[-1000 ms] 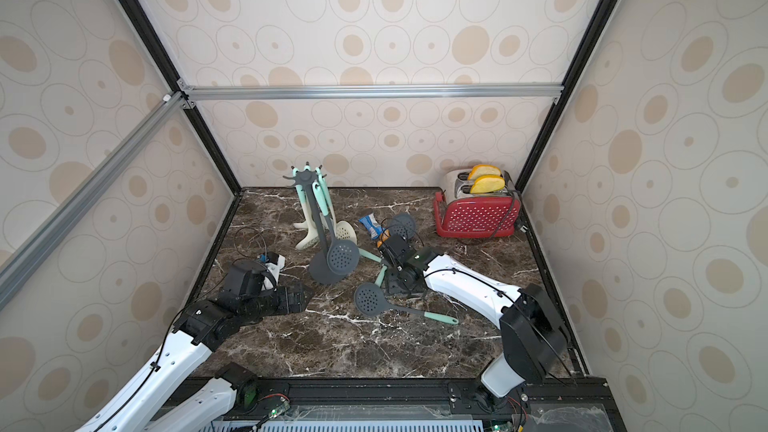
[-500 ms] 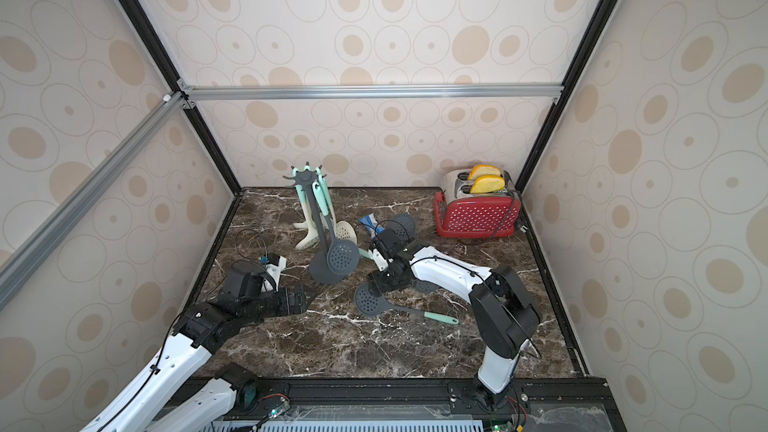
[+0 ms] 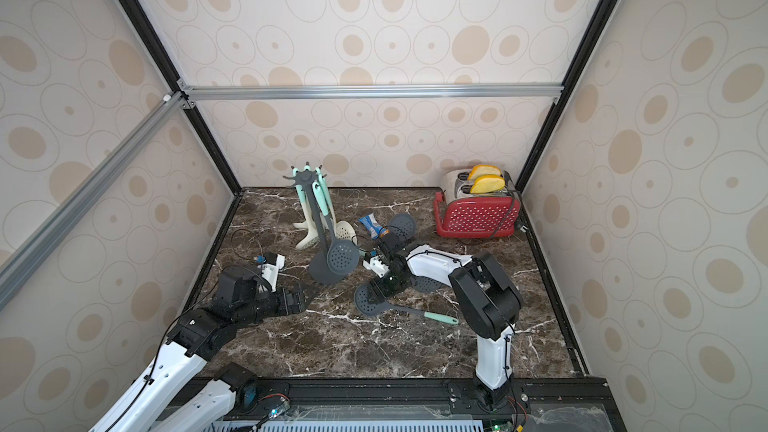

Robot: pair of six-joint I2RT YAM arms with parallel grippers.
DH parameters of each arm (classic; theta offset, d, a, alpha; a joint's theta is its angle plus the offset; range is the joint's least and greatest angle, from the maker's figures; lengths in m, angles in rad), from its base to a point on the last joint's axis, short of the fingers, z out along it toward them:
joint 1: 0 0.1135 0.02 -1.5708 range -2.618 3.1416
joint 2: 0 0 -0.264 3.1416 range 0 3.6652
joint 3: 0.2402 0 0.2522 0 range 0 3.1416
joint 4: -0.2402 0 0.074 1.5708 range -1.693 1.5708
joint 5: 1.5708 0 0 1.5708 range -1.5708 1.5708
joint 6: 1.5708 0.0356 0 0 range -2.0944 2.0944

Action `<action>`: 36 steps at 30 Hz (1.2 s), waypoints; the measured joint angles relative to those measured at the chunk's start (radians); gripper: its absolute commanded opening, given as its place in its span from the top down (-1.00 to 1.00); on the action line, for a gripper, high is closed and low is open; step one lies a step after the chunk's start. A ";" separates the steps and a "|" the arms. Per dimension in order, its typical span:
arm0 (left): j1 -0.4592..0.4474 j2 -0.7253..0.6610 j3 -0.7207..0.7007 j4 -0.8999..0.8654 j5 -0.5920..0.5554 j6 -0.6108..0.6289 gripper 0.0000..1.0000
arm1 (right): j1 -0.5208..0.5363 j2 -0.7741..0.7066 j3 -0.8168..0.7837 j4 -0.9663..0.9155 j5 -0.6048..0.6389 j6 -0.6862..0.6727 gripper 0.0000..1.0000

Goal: Hang the skimmer on the kitchen utensil rack
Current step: Pick up the skimmer from the center of the board.

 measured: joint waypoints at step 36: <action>0.000 -0.146 0.008 -0.143 -0.114 -0.028 -0.96 | 0.002 -0.706 -0.400 0.060 0.404 0.639 1.00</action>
